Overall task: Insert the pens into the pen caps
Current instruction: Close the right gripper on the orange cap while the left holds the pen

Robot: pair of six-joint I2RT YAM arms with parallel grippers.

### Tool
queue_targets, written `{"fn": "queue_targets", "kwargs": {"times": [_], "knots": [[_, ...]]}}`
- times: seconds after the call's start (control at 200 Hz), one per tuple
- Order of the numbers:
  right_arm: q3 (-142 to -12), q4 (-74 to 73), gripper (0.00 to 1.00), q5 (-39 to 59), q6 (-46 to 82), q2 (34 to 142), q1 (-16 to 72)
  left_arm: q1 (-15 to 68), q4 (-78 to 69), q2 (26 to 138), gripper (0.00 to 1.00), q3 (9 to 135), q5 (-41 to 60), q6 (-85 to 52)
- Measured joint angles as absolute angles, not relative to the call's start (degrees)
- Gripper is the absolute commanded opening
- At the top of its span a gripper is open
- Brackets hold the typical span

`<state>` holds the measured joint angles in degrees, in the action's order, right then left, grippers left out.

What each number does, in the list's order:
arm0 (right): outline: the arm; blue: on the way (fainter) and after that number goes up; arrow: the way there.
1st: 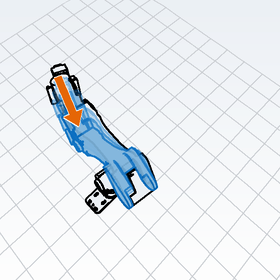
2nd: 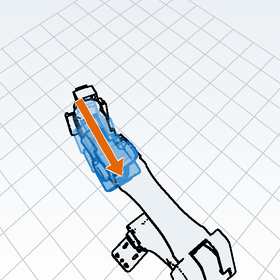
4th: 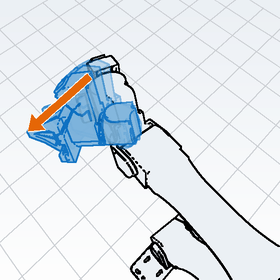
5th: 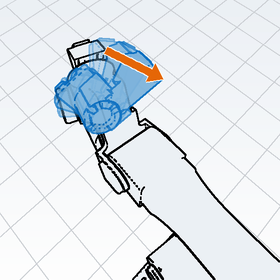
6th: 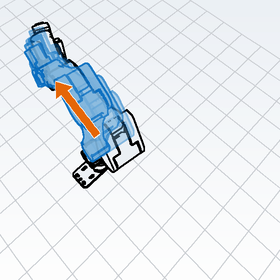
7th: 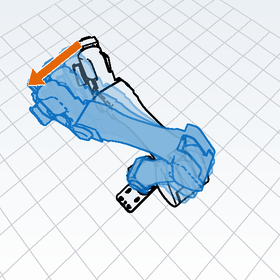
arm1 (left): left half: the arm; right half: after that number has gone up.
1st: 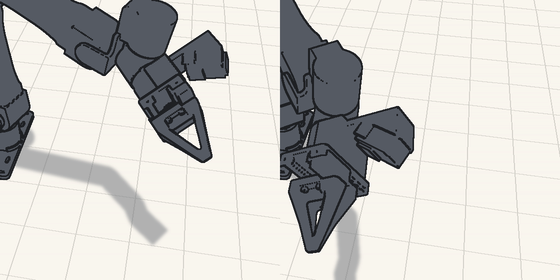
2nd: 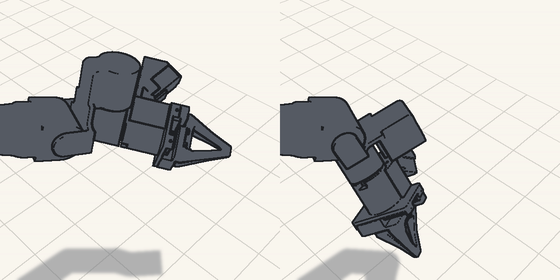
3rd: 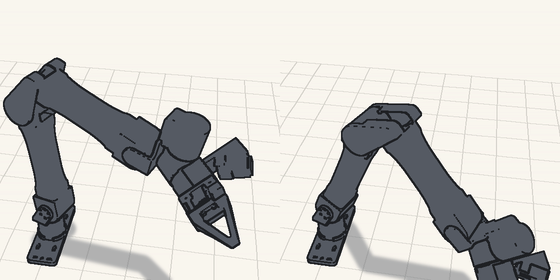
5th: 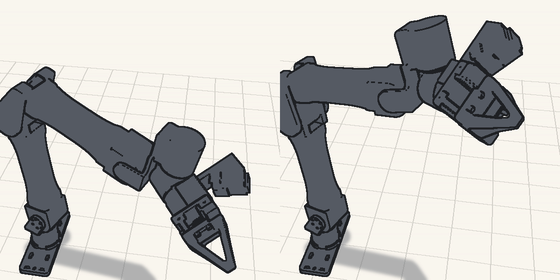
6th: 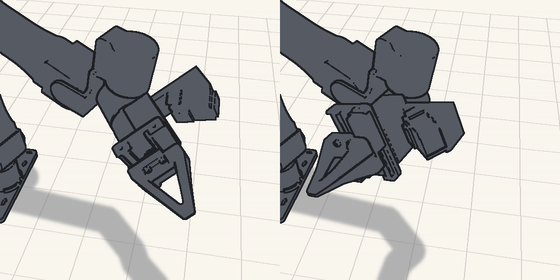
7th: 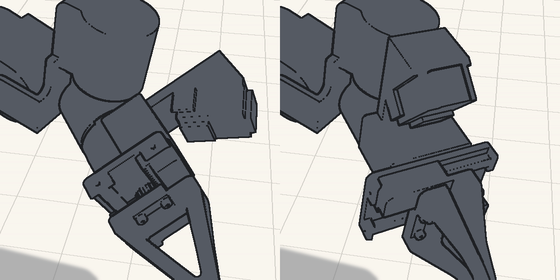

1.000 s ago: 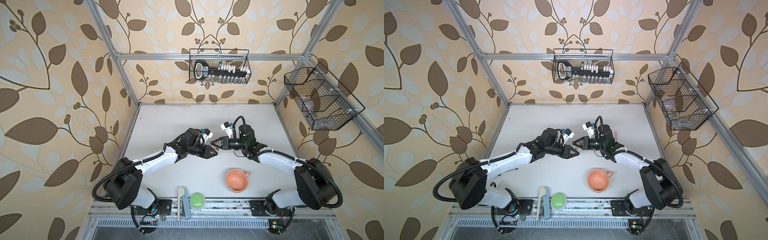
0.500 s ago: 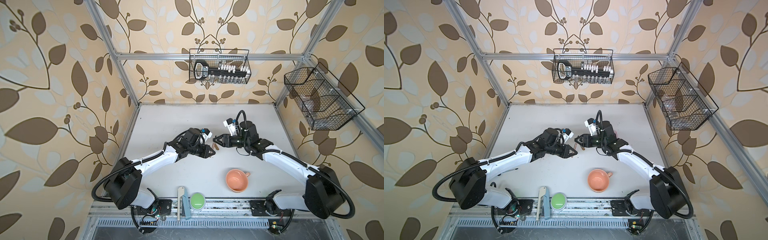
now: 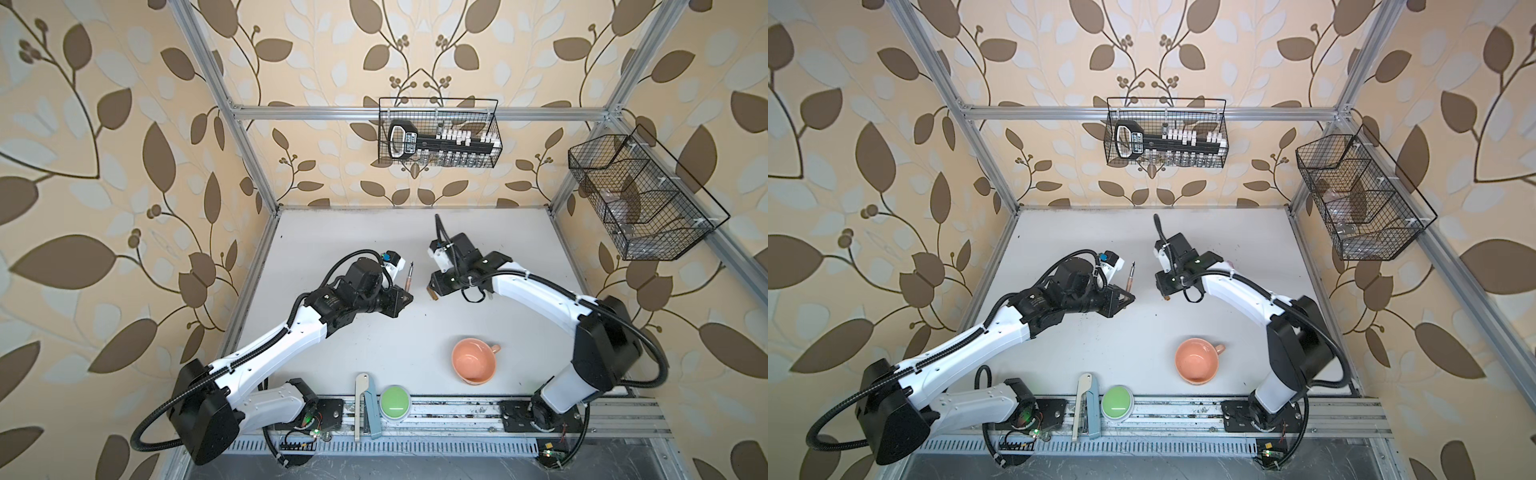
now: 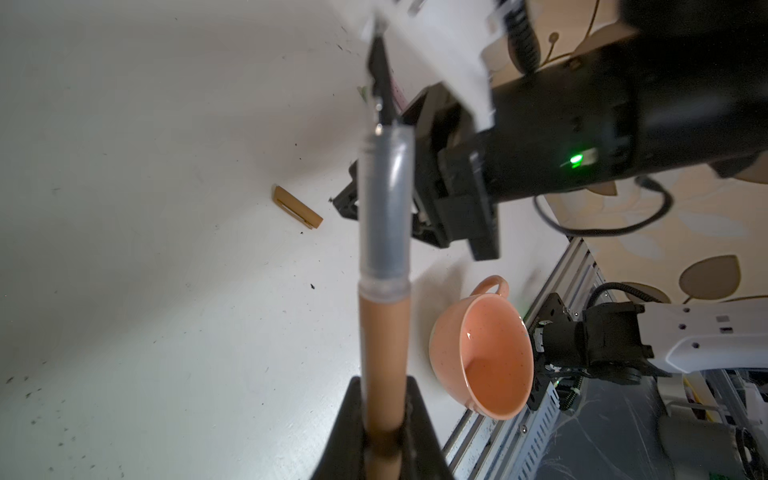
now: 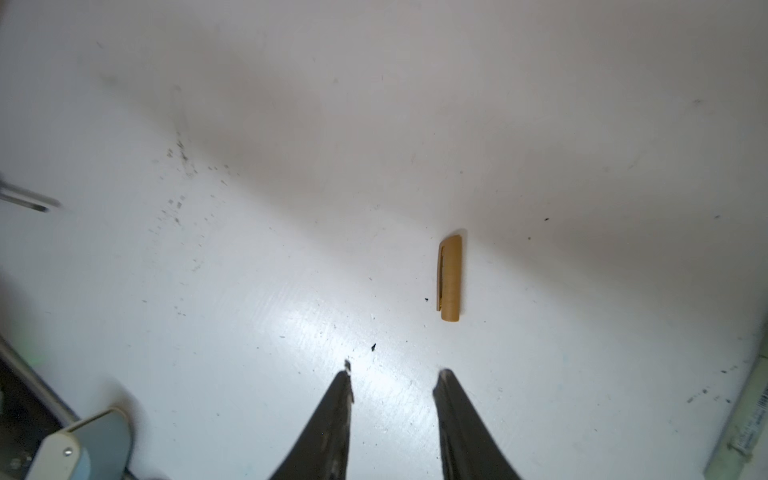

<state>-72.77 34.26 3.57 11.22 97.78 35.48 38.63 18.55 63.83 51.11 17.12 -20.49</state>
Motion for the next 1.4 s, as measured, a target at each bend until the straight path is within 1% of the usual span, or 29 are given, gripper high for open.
{"fn": "queue_targets", "kwargs": {"times": [0.13,0.225,0.405,0.62,0.88,1.165,1.399], "knots": [[-76.9,37.6,0.33,0.4,9.4,105.4,38.2,38.6,20.5,59.7,0.13,50.0,14.9,-20.5],[-79.2,39.4,0.31,-2.8,8.7,108.9,39.1,38.6,22.1,57.6,0.14,49.2,13.9,-20.5],[-81.1,40.8,0.27,-7.0,8.2,111.2,39.2,38.6,23.7,55.1,0.14,48.1,12.4,-20.6],[-82.4,41.0,0.25,-9.7,7.8,114.4,39.0,38.6,24.4,54.8,0.14,47.9,11.7,-20.6],[-82.4,39.8,0.23,-8.3,7.8,114.9,36.2,38.6,25.4,54.8,0.15,47.9,11.6,-20.6],[-82.5,37.5,0.22,-2.7,7.0,115.8,32.9,38.6,25.5,54.9,0.15,47.6,11.5,-20.6],[-82.5,36.2,0.2,1.1,6.1,117.5,32.1,38.6,25.5,55.2,0.14,47.6,11.5,-20.6]]}}
